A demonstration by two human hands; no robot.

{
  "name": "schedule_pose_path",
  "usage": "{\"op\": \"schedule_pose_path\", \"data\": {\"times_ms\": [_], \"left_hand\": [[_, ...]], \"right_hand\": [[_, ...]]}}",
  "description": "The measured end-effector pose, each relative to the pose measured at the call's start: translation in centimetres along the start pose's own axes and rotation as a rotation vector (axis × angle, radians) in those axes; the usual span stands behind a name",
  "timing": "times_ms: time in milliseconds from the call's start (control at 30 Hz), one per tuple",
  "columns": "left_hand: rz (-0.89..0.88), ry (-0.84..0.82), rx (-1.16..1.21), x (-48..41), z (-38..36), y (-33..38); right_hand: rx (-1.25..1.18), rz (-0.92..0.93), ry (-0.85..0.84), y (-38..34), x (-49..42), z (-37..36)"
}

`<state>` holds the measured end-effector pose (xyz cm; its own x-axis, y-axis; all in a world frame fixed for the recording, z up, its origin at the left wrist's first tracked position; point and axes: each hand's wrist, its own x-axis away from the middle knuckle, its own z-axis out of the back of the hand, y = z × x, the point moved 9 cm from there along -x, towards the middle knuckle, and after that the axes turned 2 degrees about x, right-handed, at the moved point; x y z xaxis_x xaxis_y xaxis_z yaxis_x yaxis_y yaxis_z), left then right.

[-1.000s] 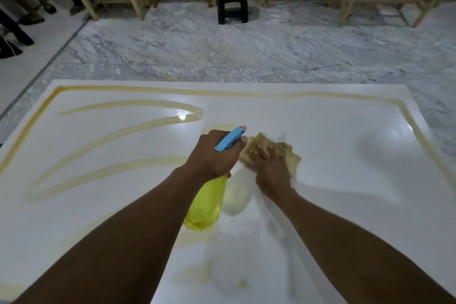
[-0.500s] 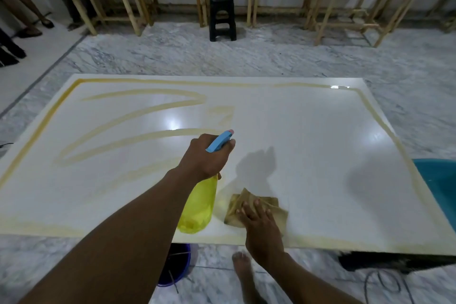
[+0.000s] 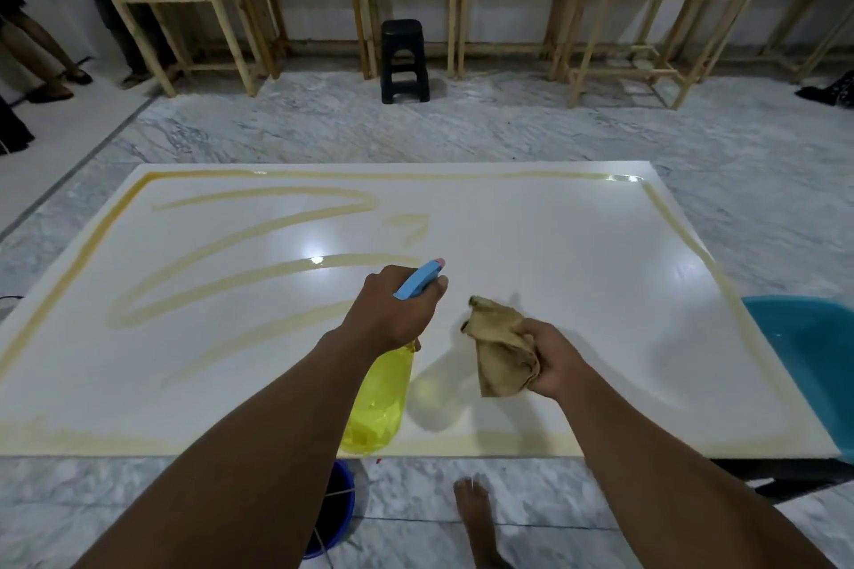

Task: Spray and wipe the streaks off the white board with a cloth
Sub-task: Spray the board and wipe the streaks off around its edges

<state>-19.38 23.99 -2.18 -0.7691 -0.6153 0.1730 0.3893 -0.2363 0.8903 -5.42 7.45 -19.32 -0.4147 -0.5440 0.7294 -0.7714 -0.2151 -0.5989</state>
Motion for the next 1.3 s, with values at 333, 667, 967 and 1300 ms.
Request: {"op": "schedule_pose_path", "data": {"times_ms": [333,667,967,1300], "left_hand": [[-0.015,-0.085,-0.051,-14.5,-8.6,4.2],[0.021,-0.061,-0.118,-25.7,-11.7,6.3],[0.077,-0.032,-0.186,-27.0,-10.4,5.3],[0.041,-0.019,-0.119,-19.0,-8.7,6.2]], "right_hand": [[0.704,0.377,0.464,-21.0,-9.7,8.5],[1.615,0.463,0.409,-24.4,-22.7,6.5],[1.676,0.705,0.502,-10.7,-15.0,2.5],[1.712,0.777,0.44,2.1,-4.6,-1.3]]}}
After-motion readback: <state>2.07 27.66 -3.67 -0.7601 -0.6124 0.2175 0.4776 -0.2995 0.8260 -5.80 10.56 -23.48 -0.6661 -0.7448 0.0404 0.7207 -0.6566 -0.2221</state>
